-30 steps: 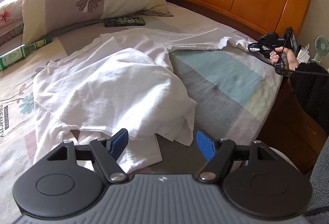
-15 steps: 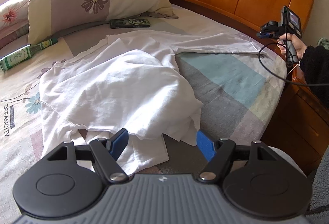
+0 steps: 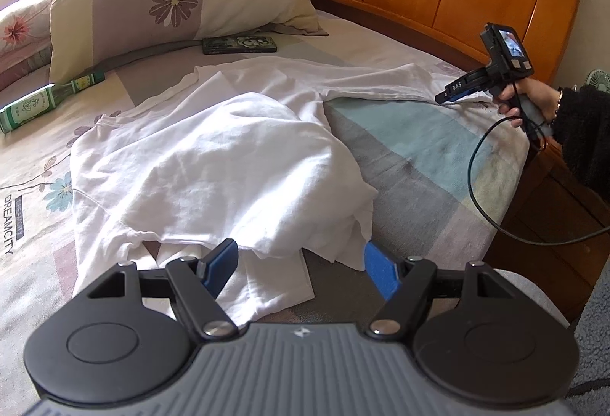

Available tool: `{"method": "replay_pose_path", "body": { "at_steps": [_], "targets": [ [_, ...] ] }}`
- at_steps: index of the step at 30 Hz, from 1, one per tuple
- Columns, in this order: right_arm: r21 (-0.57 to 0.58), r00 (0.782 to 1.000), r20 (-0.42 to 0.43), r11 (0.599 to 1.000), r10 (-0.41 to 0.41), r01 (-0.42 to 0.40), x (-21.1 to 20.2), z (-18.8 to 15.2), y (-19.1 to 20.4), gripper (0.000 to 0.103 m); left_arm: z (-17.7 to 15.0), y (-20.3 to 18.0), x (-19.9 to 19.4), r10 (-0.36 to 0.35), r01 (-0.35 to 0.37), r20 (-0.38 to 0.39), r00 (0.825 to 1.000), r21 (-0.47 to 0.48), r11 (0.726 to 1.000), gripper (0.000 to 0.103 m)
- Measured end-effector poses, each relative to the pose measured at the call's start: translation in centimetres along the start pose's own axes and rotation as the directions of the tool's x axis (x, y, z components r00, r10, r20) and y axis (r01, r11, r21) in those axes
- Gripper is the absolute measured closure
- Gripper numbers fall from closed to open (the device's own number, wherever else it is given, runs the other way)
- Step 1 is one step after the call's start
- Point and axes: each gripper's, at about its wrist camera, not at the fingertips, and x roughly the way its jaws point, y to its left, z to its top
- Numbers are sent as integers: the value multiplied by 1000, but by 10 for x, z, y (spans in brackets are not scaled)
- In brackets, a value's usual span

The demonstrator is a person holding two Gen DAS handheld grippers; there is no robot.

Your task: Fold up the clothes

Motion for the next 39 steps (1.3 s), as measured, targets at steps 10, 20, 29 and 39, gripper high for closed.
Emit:
{"method": "replay_pose_path", "body": {
  "at_steps": [10, 20, 29, 39],
  "targets": [
    [64, 992, -37, 991, 118, -116, 57, 92, 119, 26, 3, 7, 3, 18, -18, 22, 1000, -3, 1000, 28],
    [79, 1000, 14, 997, 16, -17, 112, 120, 147, 1, -9, 23, 1, 70, -70, 2, 998, -48, 996, 28],
    [-48, 954, 56, 955, 296, -293, -23, 46, 153, 0, -26, 36, -14, 163, -161, 9, 987, -113, 980, 28],
    [-168, 894, 103, 893, 436, -417, -107, -71, 190, 0, -49, 69, -21, 357, -359, -57, 933, -243, 901, 22]
  ]
}}
